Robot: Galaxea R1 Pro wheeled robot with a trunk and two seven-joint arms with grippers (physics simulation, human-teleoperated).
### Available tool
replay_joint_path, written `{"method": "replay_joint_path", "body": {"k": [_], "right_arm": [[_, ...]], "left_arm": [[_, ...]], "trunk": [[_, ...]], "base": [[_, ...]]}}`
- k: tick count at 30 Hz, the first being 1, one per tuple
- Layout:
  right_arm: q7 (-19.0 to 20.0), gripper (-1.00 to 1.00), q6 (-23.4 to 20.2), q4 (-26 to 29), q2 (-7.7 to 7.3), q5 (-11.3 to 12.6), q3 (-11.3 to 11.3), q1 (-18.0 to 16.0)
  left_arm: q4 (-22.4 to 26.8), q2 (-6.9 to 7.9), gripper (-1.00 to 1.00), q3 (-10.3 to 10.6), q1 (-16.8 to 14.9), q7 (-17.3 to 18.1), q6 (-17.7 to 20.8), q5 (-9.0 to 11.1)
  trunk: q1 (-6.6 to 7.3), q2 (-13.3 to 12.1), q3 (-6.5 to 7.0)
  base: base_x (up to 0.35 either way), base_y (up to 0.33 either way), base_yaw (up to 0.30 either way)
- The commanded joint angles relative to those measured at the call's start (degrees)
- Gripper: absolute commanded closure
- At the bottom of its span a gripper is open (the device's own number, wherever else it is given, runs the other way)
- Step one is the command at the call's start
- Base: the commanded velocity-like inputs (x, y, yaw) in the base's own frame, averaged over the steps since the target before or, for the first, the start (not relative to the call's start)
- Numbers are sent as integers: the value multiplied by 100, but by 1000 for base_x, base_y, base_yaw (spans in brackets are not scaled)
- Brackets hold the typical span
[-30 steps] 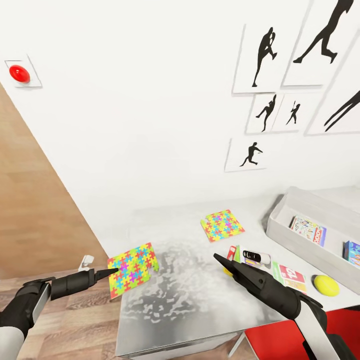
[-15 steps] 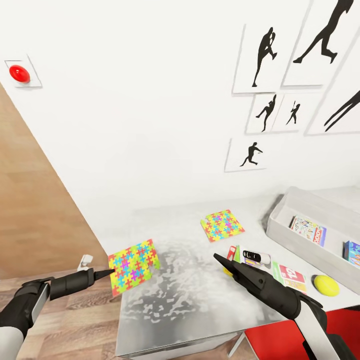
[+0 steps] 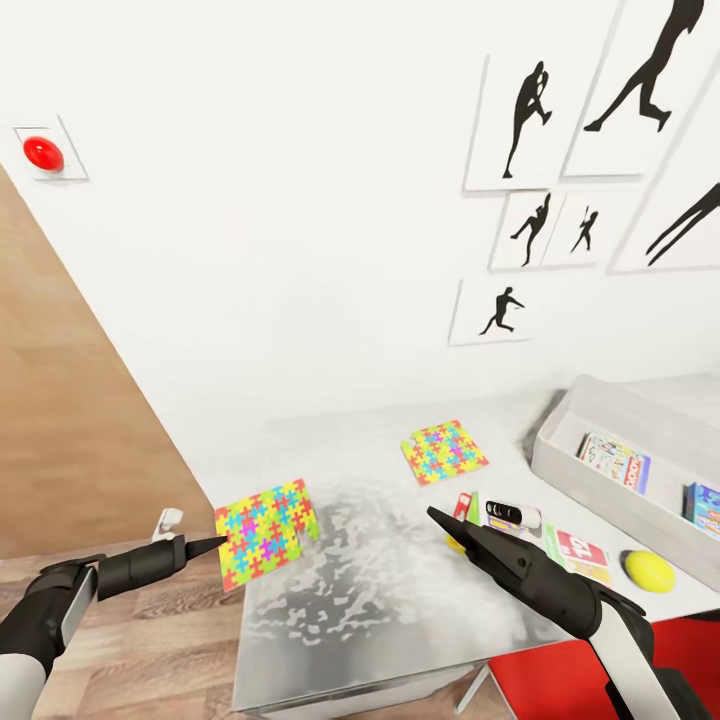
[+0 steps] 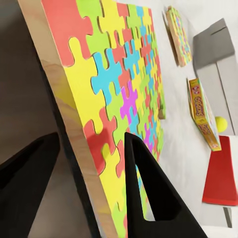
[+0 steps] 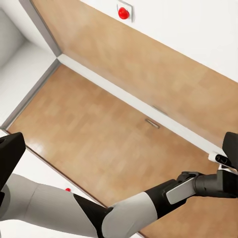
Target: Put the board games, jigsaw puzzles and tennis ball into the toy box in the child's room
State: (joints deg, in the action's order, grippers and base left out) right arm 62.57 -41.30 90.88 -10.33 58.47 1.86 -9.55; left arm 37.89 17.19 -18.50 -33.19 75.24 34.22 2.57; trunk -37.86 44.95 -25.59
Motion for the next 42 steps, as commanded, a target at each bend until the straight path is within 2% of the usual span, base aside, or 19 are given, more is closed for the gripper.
{"method": "replay_joint_path", "body": {"k": [1,13,18,26,32,38,42], "right_arm": [[-8,-100,-36,0,-5,41,8,-3],[-8,-100,-36,-8,-5,41,8,-3],[-6,-100,-29,-9,-5,41,8,-3],[-29,-100,-28,-25,3,41,8,-3],[-35,-100,-28,-35,4,41,8,-3],[-10,-100,-20,-43,11,41,8,-3],[-10,-100,-19,-44,13,41,8,-3]], "left_arm": [[-1,-2,100,-4,-3,15,52,7],[-1,23,100,-5,-3,117,182,-2],[32,54,100,-5,-3,359,527,-3],[58,68,100,-14,-3,520,668,-2],[61,137,100,-141,-3,791,705,-6],[61,231,100,-162,-3,851,790,-4],[65,258,100,-167,-5,860,1008,-8]], "trunk": [[22,-37,13],[285,-518,228],[285,-518,228],[285,-518,228],[417,-759,336],[549,-999,443],[637,-1160,522]], "base": [[0,0,0],[0,0,0],[0,0,0],[0,0,0],[0,0,0],[0,0,0],[0,0,0]]}}
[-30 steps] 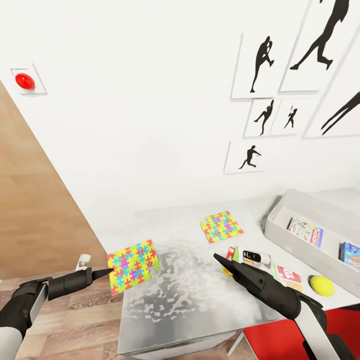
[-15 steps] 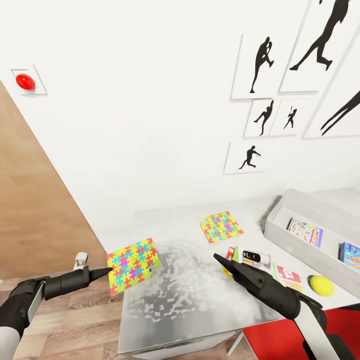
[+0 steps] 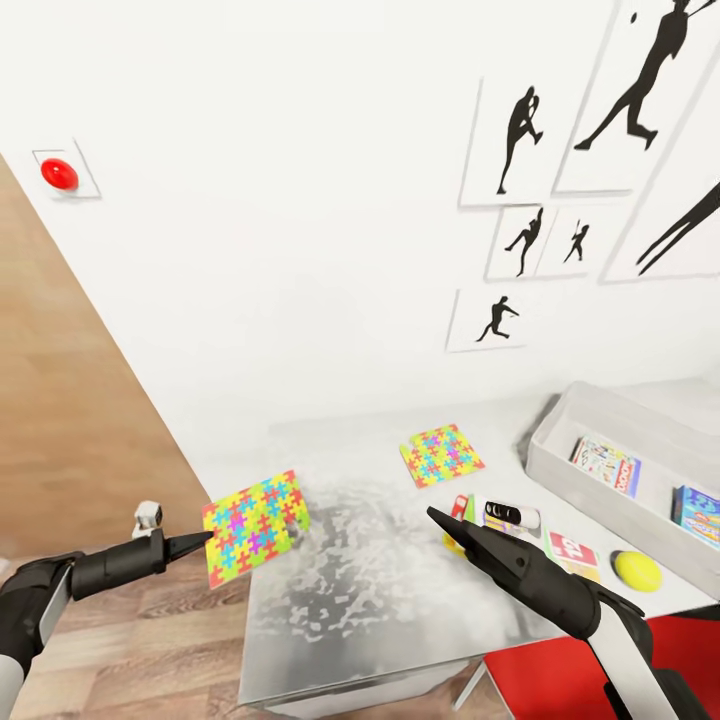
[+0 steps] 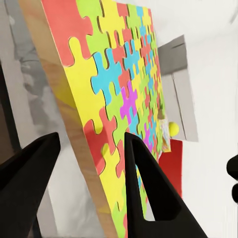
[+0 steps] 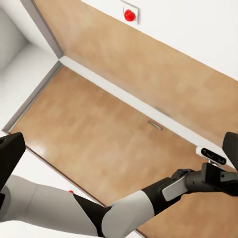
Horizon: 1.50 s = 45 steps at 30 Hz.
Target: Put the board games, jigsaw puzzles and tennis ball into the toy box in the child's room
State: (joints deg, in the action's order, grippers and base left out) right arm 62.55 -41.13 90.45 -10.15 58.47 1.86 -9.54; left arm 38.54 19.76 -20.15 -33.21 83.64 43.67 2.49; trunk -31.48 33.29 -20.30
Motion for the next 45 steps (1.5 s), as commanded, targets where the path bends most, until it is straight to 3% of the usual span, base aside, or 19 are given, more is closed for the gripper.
{"method": "replay_joint_path", "body": {"k": [1,10,26,45], "right_arm": [[-2,-100,-31,1,-1,41,8,-4],[11,-100,221,6,-3,41,8,5],[24,-100,243,2,4,41,8,5],[55,-100,245,0,-11,33,8,42]], "left_arm": [[3,7,100,-1,-6,24,109,0],[162,19,100,10,-10,30,213,-10],[192,31,100,11,-10,37,219,-11],[198,174,100,14,-10,409,221,-20]], "trunk": [[21,-35,17],[218,-396,212],[570,-1038,553],[570,-1038,730]], "base": [[0,0,0],[0,0,4],[-2,0,0],[-97,0,0]]}}
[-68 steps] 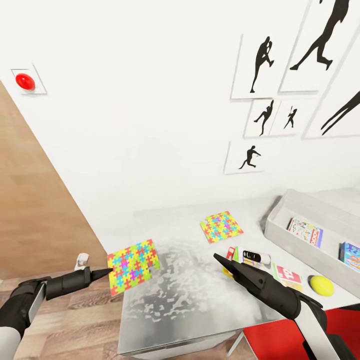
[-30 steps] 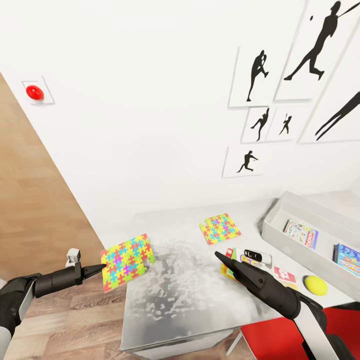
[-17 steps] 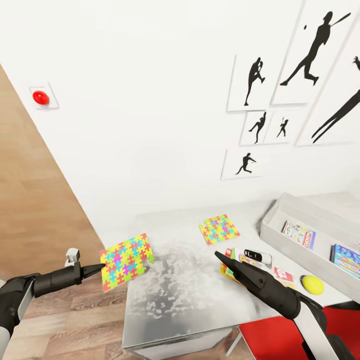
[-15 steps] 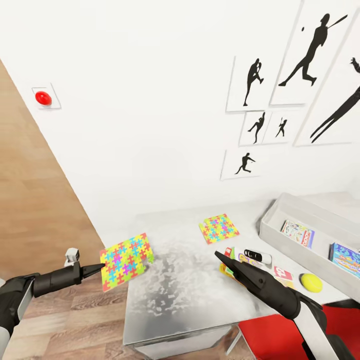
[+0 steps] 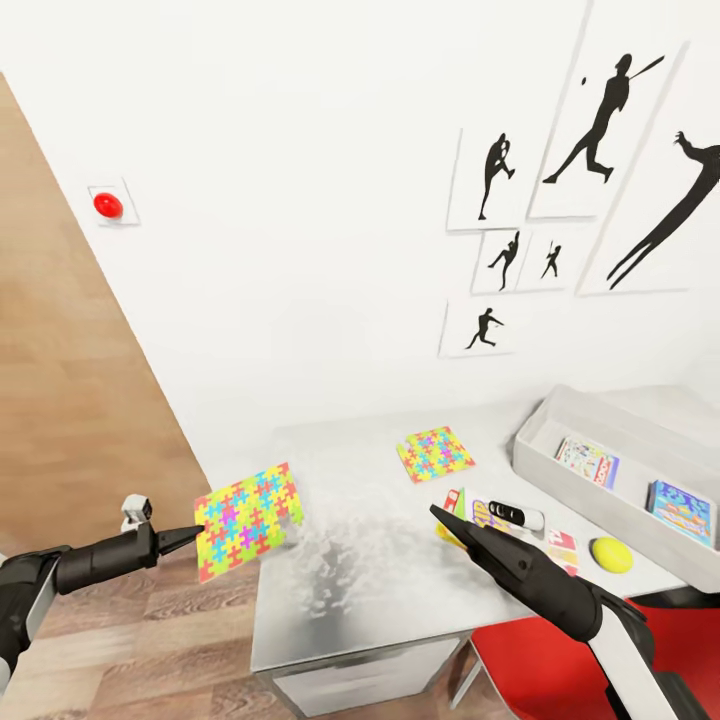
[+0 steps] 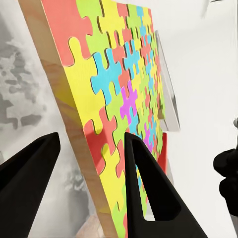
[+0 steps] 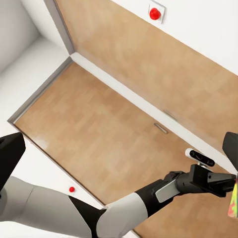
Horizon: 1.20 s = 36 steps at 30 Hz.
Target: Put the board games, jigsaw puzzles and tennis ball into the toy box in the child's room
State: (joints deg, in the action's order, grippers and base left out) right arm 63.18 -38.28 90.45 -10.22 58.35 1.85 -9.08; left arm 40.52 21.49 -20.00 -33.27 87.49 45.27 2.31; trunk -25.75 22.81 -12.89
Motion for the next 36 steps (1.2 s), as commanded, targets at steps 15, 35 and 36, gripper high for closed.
{"method": "replay_joint_path", "body": {"k": [15,35,36], "right_arm": [[-29,-100,-32,-1,2,-72,8,3],[-16,-100,241,-10,2,-280,8,6],[-16,-100,241,-10,2,-280,8,6]], "left_arm": [[0,129,100,5,-4,251,54,-8],[2,180,100,13,-4,251,52,-3],[1,180,100,13,-4,251,52,-3]], "trunk": [[-4,10,131],[-4,10,320],[-4,10,329]], "base": [[0,0,0],[0,0,0],[0,0,0]]}}
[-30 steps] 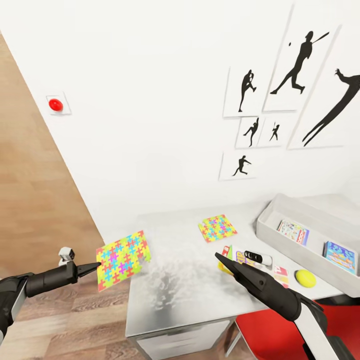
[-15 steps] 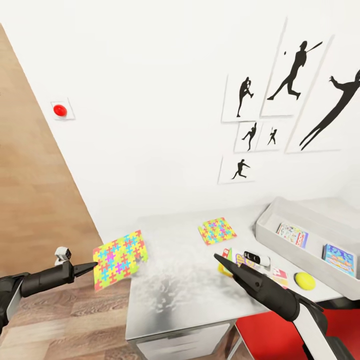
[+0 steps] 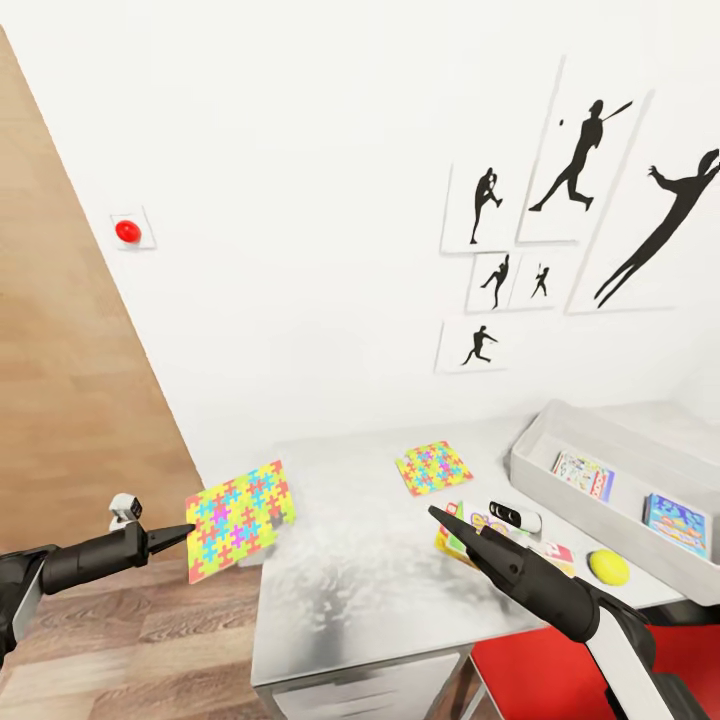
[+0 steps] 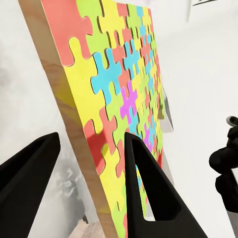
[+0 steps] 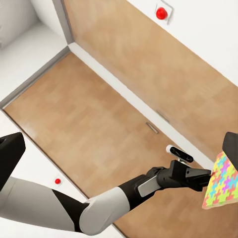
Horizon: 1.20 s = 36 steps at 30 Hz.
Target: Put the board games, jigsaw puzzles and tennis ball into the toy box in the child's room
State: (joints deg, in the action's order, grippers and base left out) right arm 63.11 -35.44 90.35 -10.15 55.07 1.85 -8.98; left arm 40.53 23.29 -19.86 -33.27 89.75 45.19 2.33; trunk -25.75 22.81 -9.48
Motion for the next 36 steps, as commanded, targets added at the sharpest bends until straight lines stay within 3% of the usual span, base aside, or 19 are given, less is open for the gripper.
{"method": "replay_joint_path", "body": {"k": [1,12,36], "right_arm": [[-13,-100,-39,0,-3,47,8,-4],[-37,-100,-33,-4,4,47,8,-1],[-27,-100,-33,-5,4,47,8,1]], "left_arm": [[0,1,100,1,-4,25,61,-5],[7,1,100,13,-4,25,60,-5],[8,1,100,17,-4,25,60,-5]], "trunk": [[-4,11,-3],[-4,11,20],[-4,11,85]], "base": [[0,0,0],[0,0,-34],[0,0,-262]]}}
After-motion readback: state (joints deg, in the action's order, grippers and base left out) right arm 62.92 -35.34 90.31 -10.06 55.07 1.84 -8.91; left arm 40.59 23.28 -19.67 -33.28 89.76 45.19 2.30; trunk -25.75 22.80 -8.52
